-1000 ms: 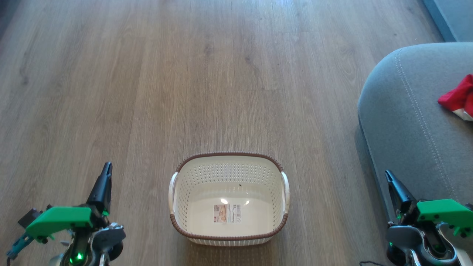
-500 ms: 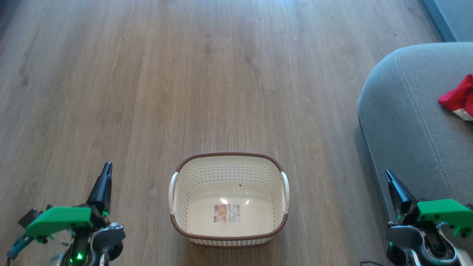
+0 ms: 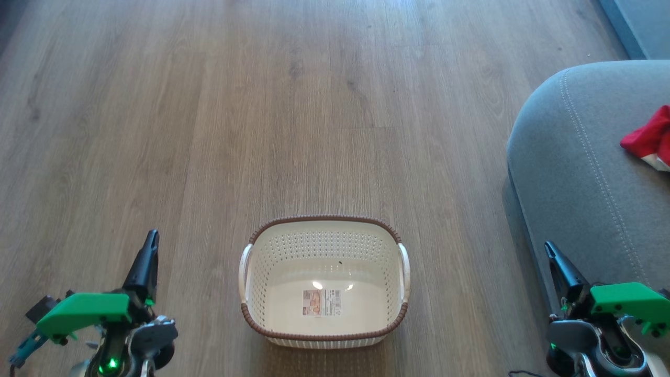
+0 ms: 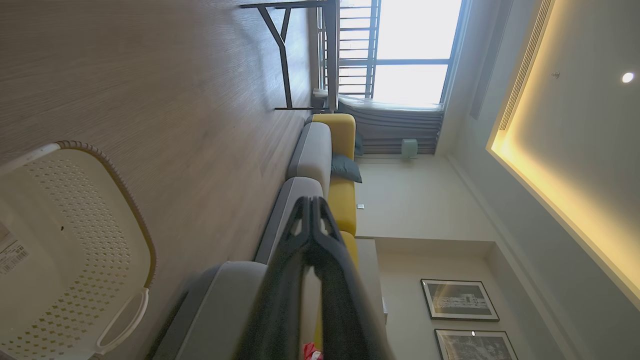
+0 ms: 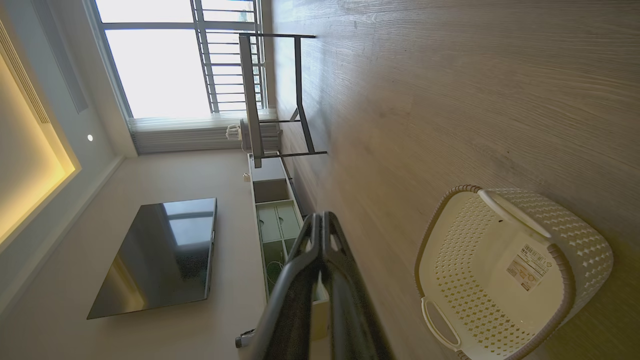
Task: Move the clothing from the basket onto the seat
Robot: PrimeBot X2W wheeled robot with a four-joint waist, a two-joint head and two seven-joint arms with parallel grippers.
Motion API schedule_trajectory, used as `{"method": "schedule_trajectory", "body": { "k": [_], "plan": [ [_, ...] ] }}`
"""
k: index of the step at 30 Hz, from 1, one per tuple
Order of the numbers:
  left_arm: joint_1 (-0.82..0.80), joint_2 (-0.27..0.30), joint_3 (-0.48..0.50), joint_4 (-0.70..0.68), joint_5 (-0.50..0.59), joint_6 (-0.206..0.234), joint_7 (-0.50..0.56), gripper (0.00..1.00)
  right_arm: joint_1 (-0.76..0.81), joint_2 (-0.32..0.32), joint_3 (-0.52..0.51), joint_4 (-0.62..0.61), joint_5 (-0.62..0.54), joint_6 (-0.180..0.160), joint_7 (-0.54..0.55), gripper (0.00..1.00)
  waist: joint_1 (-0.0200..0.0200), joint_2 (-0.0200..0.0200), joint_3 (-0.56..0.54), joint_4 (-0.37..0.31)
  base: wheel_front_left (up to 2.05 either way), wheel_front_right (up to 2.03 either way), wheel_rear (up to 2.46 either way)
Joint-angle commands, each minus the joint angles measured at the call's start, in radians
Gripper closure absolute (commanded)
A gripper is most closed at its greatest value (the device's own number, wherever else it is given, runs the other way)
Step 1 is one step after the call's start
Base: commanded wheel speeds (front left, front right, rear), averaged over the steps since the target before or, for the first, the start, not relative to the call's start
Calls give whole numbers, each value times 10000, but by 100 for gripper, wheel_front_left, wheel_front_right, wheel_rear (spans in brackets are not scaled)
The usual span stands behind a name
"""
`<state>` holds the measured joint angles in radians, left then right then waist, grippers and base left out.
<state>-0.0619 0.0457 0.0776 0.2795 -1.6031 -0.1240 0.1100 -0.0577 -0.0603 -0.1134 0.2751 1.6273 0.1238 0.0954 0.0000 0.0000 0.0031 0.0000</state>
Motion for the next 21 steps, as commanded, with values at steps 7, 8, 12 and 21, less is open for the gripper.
{"method": "schedule_trajectory", "body": {
  "k": [7, 8, 12, 21],
  "plan": [
    [-462, 45, 364, -342, -54, -67, 34, 100, -489, -9, 144, -311, -65, 69, 60, 100, 0, 0, 0, 0, 0, 0, 0],
    [-462, 45, 364, -342, -54, -67, 34, 100, -489, -7, 141, -311, -67, 69, 62, 100, 0, 0, 0, 0, 0, 0, 0],
    [-462, 45, 363, -342, -54, -67, 33, 100, -490, -1, 133, -310, -74, 69, 68, 100, 0, 0, 0, 0, 0, 0, 0],
    [-462, 45, 363, -342, -54, -67, 33, 100, -491, 9, 118, -309, -86, 69, 81, 100, 0, 0, 0, 0, 0, 0, 0]
  ]
}}
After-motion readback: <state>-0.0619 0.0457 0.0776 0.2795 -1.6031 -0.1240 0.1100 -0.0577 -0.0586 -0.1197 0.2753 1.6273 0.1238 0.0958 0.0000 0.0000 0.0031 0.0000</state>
